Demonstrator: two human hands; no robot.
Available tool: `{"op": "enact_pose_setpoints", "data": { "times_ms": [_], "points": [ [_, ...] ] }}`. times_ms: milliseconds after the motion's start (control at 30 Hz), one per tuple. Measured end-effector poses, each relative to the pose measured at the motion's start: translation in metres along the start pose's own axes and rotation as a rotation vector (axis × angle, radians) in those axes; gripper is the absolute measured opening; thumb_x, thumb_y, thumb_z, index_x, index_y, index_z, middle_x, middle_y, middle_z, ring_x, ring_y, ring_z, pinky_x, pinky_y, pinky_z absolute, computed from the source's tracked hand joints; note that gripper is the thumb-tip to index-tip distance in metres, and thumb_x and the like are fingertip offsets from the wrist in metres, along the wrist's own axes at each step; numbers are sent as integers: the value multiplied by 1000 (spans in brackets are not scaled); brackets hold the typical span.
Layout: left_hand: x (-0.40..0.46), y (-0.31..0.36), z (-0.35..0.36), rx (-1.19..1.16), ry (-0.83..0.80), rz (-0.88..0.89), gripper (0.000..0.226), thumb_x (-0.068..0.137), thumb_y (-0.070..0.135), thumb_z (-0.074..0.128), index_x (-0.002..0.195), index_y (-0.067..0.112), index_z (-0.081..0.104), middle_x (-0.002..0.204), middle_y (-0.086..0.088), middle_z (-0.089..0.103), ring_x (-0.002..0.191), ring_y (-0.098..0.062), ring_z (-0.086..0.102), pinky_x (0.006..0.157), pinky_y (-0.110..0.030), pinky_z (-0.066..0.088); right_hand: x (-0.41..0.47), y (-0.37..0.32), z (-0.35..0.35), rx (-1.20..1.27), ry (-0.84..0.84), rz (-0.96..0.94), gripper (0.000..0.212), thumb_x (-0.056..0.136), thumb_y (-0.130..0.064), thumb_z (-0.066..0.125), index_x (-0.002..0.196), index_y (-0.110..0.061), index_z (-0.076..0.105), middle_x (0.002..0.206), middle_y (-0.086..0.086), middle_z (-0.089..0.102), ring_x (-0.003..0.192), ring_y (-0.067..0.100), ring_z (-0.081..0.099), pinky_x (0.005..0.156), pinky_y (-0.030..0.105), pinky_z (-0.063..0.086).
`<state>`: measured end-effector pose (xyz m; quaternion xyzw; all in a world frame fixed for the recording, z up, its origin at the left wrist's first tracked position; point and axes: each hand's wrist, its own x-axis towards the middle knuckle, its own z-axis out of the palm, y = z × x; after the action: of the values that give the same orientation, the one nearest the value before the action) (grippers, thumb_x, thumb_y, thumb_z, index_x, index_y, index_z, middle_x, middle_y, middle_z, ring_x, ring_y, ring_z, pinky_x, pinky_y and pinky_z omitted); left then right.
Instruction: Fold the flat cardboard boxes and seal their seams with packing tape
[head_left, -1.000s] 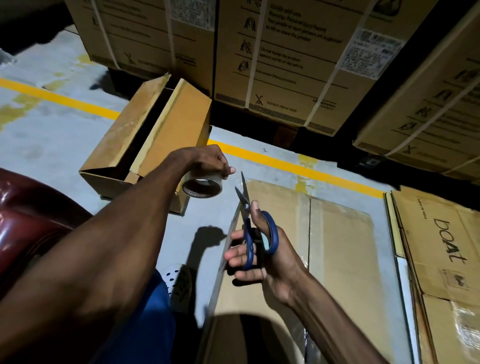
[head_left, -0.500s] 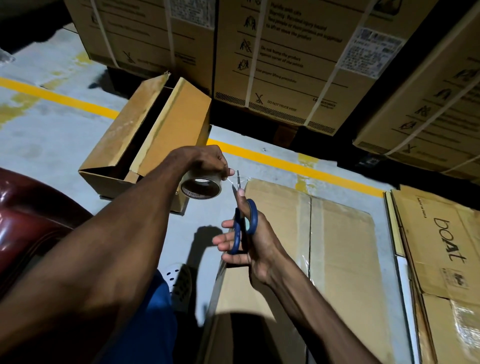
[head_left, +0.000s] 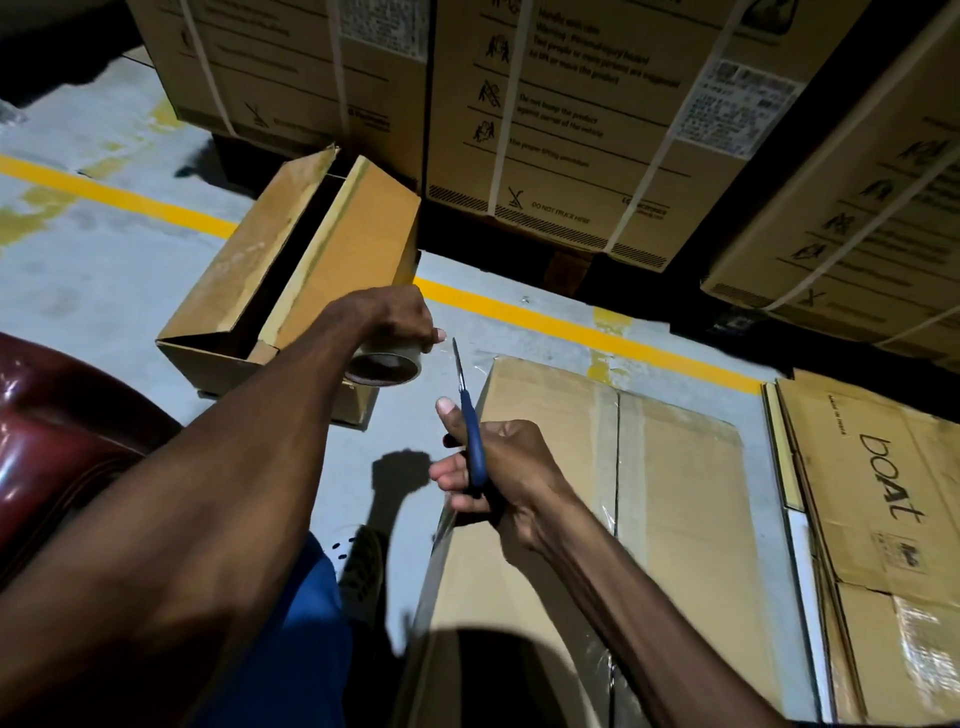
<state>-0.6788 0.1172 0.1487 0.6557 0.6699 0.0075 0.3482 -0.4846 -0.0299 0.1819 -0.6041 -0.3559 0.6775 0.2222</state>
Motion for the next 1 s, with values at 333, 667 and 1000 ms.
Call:
{"op": "enact_pose_setpoints", "data": {
  "times_ms": [333, 667, 1000],
  "points": [
    [-17, 52, 37, 285, 386, -131, 64, 95, 72, 34, 90, 12, 57, 102, -13, 67, 97, -31, 63, 77, -36, 39, -4, -18, -174, -1012, 633, -390, 22, 83, -36, 75, 99, -21, 74, 85, 7, 75, 78, 31, 70, 64, 37, 55],
    [-14, 85, 76, 86, 340, -275, 59, 103, 56, 36, 124, 7, 58, 127, -15, 62, 117, -34, 58, 85, -38, 38, 40, 16, -257, -715, 801, -451, 21, 85, -24, 73, 104, -16, 67, 89, 7, 71, 81, 31, 65, 68, 38, 49],
    [10, 47, 85, -683, 97, -341, 43, 72, 45, 70, 94, 9, 66, 102, -11, 67, 91, -29, 62, 82, -42, 50, 42, 20, -263, -391, 779, -311, 37, 79, -47, 80, 102, -23, 64, 89, -5, 66, 88, 22, 63, 79, 38, 53]
  ]
}}
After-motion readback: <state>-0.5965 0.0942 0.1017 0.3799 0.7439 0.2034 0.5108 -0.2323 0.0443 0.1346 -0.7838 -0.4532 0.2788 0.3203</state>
